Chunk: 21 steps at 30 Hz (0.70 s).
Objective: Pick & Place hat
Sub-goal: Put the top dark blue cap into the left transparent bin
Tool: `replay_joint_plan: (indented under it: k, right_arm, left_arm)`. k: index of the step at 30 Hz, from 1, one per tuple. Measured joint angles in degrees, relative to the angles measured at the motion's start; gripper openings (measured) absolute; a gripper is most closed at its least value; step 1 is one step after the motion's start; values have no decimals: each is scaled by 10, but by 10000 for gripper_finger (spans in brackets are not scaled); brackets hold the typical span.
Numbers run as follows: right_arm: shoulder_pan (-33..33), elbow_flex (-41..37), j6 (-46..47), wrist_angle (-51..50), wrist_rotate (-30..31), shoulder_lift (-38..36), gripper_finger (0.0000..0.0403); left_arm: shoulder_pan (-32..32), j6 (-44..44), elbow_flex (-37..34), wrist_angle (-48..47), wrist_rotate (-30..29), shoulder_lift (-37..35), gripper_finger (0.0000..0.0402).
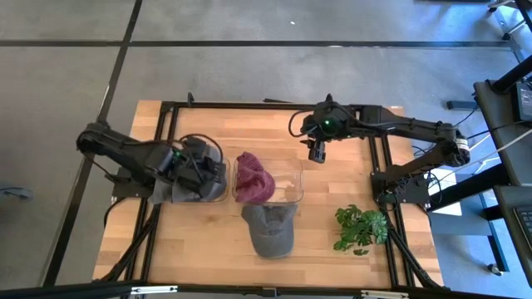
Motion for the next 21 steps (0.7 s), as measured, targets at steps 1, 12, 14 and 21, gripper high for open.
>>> replay_joint_plan:
  k: [1,12,14,21]
  right_arm:
    - [0,-4,0,4,0,-1,200]
    - [0,-8,-1,34,0,-20,200]
    - [0,-8,-2,46,0,-27,200]
    - [0,-8,-3,51,0,-47,200]
  left_arm:
    - [-8,-11,0,-15,-2,3,29]
    - [-70,-69,-23,-73,-32,-2,43]
    - [-70,-72,-45,-73,-24,-1,48]
    - [-69,-122,-104,-74,45,-1,48]
